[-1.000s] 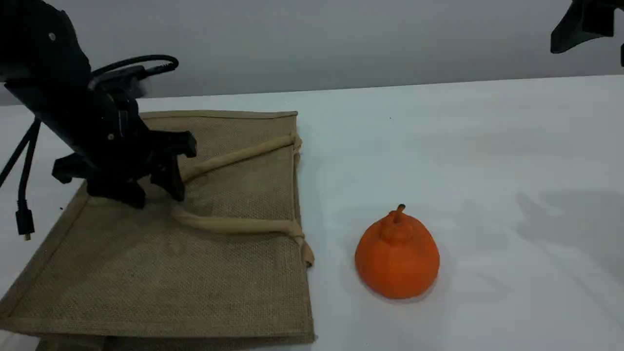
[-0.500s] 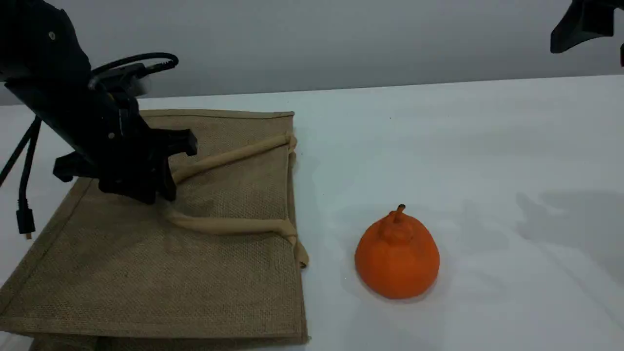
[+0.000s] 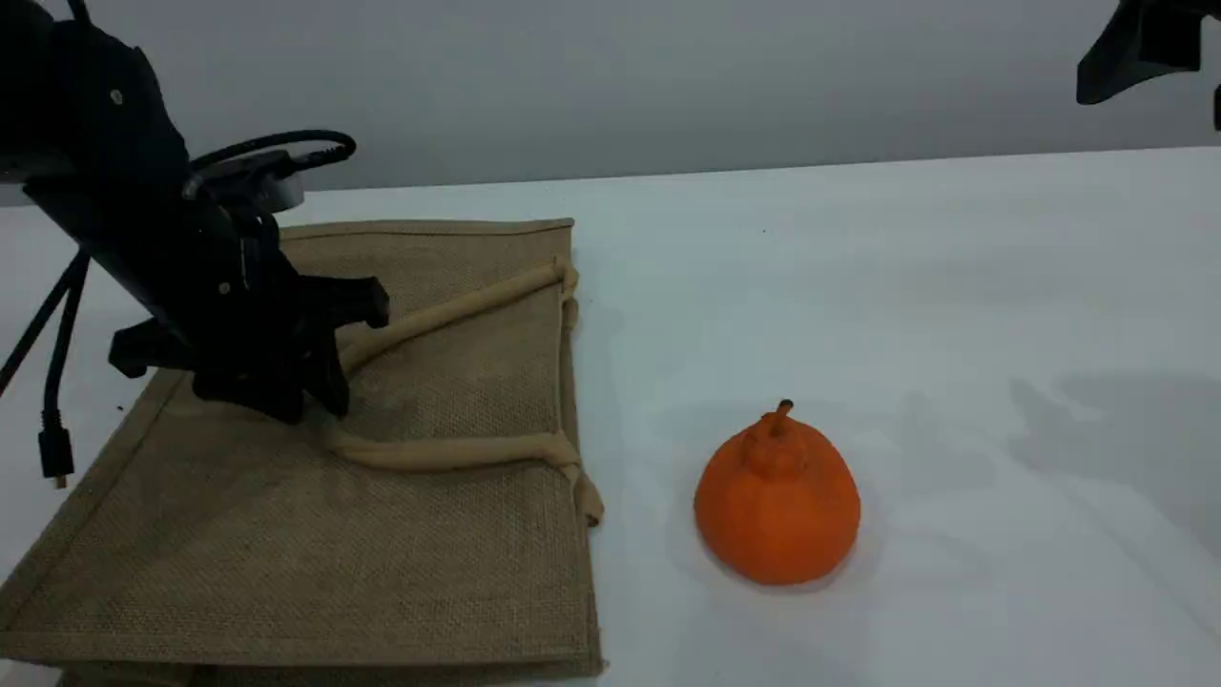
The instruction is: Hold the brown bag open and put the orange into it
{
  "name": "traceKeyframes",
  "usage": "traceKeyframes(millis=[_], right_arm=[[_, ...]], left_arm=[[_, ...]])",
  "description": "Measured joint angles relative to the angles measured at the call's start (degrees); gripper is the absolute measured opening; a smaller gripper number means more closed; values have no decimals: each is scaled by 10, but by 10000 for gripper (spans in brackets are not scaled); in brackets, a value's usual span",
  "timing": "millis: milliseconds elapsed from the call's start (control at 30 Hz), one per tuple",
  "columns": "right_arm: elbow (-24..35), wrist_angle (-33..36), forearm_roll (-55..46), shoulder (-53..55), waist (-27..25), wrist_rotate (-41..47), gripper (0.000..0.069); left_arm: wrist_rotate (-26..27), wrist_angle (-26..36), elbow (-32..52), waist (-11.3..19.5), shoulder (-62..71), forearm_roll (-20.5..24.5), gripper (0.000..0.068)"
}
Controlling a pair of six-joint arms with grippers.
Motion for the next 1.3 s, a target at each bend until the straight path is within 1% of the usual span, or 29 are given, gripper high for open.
traceKeyframes(millis=[100,267,367,467,633,667,867,1000,1100,1200,1300], right_arm=[[0,0,0,0,0,0,566],[0,0,0,0,0,0,566],[0,0,0,0,0,0,566],[0,0,0,0,0,0,566],[0,0,0,0,0,-9,566],[0,0,0,0,0,-10,566],[0,2,0,0,0,-20,566],[0,26,1,0,0,-32,566],[0,46,21,0,0,-44,566],[0,64,46,0,0,-66,566],[0,81,84,0,16,-102,566]], left_arm=[[-1,0,0,0,0,-1,211],[-3,-3,0,0,0,-1,85],[-3,-6,-1,0,-1,-1,81],[-3,9,-17,0,-2,-1,81],[8,83,-79,-5,-2,1,81],[18,99,-95,-6,-2,1,81],[56,195,-186,-37,-3,1,81],[89,252,-238,-61,-25,1,81],[113,281,-263,-66,-59,1,81],[127,308,-267,-66,-95,10,81],[139,340,-267,-66,-131,17,81]])
